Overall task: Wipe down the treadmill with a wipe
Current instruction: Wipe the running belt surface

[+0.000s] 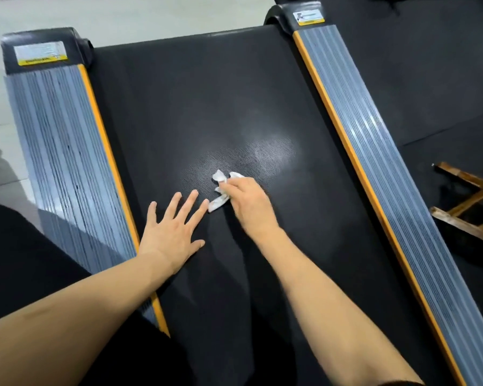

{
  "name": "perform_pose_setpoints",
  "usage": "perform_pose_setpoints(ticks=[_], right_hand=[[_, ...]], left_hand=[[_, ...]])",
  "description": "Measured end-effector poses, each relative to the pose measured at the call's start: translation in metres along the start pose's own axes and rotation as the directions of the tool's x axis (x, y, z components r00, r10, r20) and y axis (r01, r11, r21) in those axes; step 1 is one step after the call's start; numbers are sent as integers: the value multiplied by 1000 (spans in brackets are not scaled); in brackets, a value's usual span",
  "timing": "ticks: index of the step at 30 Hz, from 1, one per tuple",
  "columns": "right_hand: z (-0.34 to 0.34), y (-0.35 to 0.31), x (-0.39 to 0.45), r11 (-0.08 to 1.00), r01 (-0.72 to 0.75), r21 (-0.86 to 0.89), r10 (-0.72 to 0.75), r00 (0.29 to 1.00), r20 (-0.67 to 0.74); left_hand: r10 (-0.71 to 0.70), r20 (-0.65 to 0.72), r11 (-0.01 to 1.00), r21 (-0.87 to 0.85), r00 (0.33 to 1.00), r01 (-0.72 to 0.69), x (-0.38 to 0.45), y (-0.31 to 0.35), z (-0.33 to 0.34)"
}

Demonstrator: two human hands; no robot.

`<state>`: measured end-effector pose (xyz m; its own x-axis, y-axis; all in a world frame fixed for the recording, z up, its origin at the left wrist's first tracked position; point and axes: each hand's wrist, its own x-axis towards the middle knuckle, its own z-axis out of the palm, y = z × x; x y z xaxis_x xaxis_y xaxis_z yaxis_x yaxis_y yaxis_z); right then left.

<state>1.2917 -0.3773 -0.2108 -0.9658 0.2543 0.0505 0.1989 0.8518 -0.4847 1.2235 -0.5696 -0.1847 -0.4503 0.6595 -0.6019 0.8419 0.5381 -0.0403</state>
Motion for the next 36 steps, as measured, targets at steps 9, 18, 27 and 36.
perform_pose_setpoints(ticks=[9, 18, 27, 36], right_hand=[[-82, 128, 5, 757, -640, -129, 528, 716, -457], [-5, 8, -27, 988, 151, 43, -146, 983, -108], [-22, 43, 15, 904, -425, 42, 414, 847, -334], [7, 31, 27, 994, 80, -79, -93, 979, -181]], left_hand=[[105, -11, 994, -44, 994, -105, -2, -24, 8], [35, -245, 987, -145, 969, -72, -12, -24, 28], [61, -208, 986, -141, 976, -92, -13, -31, 23], [-156, -186, 988, -53, 970, 149, -22, -44, 16]])
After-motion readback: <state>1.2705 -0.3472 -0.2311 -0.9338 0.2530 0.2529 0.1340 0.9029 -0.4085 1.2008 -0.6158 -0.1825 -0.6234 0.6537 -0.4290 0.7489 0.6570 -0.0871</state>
